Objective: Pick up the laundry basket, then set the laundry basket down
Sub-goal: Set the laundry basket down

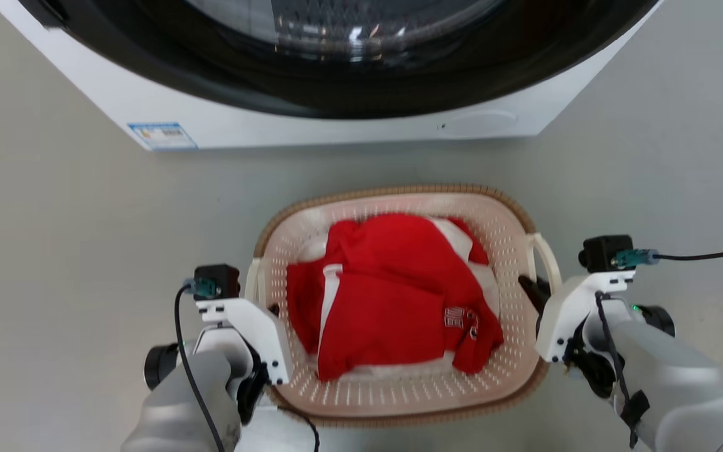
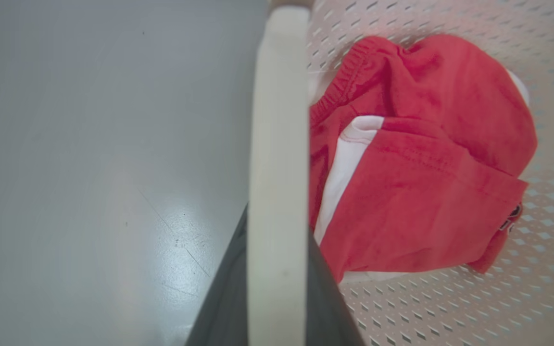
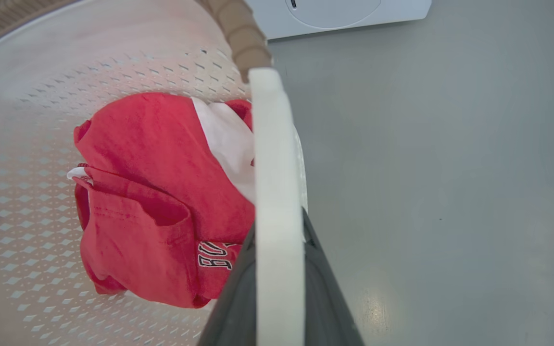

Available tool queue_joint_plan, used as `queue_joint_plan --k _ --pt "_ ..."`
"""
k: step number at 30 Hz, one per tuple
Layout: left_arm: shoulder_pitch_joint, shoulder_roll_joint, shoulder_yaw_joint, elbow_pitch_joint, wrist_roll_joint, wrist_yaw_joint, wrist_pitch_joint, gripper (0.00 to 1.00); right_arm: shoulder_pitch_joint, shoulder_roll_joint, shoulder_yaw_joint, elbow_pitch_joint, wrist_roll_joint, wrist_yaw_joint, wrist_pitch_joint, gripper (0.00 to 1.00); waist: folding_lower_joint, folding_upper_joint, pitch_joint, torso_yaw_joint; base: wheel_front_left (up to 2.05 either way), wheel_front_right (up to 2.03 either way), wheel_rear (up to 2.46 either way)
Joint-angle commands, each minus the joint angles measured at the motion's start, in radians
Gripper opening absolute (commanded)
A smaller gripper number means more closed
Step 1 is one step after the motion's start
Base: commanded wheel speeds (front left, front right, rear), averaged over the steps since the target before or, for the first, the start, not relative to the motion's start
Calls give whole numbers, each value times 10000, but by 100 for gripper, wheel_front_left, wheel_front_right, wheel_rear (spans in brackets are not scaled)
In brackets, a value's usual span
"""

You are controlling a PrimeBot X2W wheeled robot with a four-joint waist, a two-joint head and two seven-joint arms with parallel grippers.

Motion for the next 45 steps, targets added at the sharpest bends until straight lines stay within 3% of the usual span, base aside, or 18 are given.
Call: queue_joint_plan --k 1,21,42,43,44,45 --pt "-342 365 177 -23 83 127 -284 0 -27 -343 40 -65 75 -2 -365 0 0 0 536 123 0 0 0" --pt "-1549 340 -371 -502 -269 573 -1056 0 -904 -758 196 -274 133 -2 -1868 0 0 0 3120 324 0 0 0" --pt "-1887 339 -1188 -595 -981 895 -1223 0 -1071 -726 61 -76 218 -2 -2016 0 0 0 3884 414 0 0 0" --pt "-1887 339 -1220 -597 -1027 899 -1229 20 -1061 -723 47 -64 215 -2 -2016 12 0 0 3884 424 0 0 0" --pt "-1886 339 -1245 -607 -1083 897 -1235 92 -1023 -703 40 -21 251 -2 -2016 35 0 0 3882 436 0 0 0" --pt "-1887 339 -1277 -617 -1133 895 -1237 100 -1001 -675 50 16 284 -2 -2016 100 0 0 3881 447 0 0 0"
